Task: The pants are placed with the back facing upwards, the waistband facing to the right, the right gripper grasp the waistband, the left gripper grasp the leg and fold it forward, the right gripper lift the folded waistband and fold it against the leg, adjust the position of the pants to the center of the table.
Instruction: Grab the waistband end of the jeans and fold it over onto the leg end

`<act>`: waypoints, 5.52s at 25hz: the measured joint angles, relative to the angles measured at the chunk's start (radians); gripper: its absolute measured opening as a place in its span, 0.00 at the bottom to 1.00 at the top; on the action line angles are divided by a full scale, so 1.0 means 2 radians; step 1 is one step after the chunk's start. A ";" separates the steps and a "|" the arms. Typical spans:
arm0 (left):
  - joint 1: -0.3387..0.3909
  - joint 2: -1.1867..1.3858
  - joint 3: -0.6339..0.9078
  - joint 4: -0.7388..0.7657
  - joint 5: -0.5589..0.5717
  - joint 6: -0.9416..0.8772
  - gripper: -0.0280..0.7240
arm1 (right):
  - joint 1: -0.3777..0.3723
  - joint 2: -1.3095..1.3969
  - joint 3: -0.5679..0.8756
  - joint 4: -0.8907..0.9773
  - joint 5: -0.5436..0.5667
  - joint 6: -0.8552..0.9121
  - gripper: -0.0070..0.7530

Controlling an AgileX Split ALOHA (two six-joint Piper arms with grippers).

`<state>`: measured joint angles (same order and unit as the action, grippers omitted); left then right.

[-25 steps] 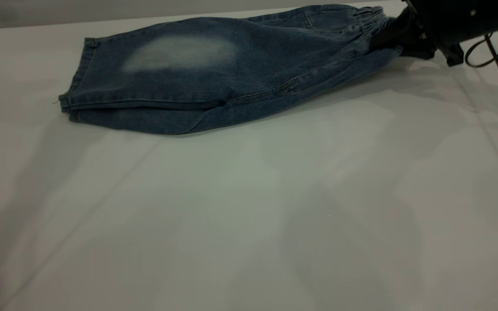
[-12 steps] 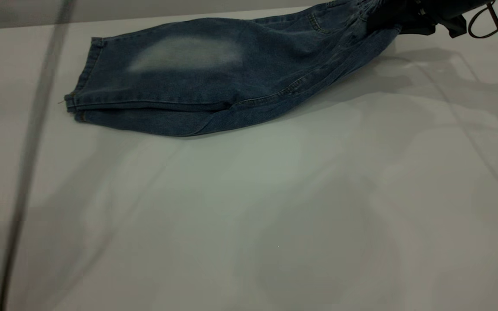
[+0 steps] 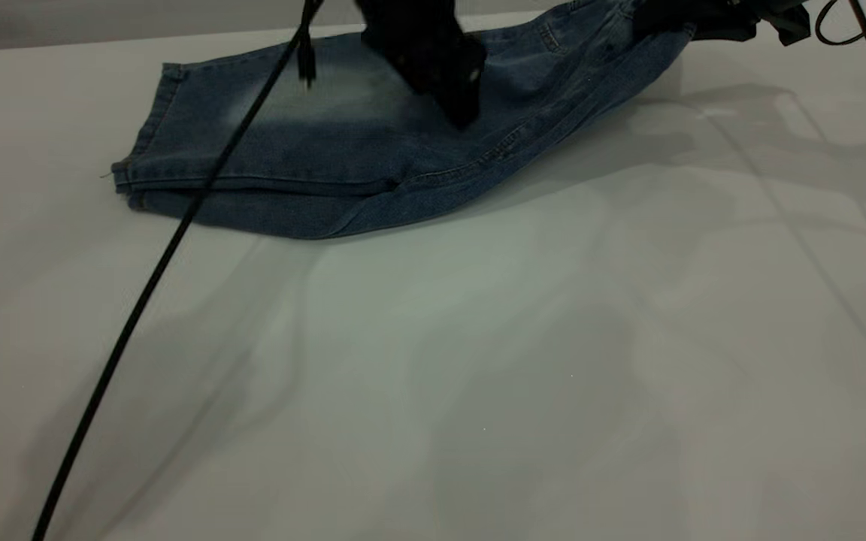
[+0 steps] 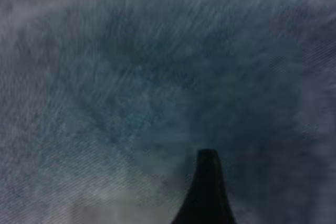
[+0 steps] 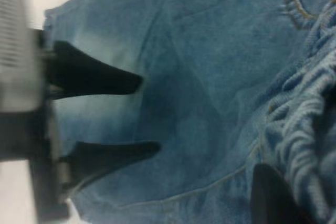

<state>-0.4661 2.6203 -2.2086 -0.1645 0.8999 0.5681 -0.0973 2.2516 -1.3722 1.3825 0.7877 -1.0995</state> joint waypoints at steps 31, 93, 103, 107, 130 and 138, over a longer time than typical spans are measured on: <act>0.001 0.023 0.000 0.005 -0.002 -0.002 0.77 | 0.054 0.000 0.000 0.052 0.100 -0.027 0.11; 0.077 0.030 -0.030 0.096 0.145 -0.095 0.77 | 0.081 -0.045 -0.013 0.080 0.118 -0.022 0.11; 0.077 0.031 -0.029 0.095 0.144 -0.095 0.77 | 0.142 -0.048 -0.023 0.101 0.101 -0.016 0.11; 0.077 0.030 -0.029 0.094 0.149 -0.095 0.77 | 0.145 -0.048 -0.028 0.106 0.100 -0.016 0.11; 0.077 -0.089 -0.141 0.097 0.163 -0.123 0.77 | 0.149 -0.048 -0.028 0.095 0.073 -0.017 0.11; 0.077 -0.164 -0.169 0.059 0.162 -0.123 0.77 | 0.196 -0.043 -0.031 0.113 0.018 -0.023 0.11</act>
<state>-0.3122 2.2919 -2.5467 -0.0469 1.2248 0.3228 0.2953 2.1658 -1.4341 1.6081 0.8239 -1.1450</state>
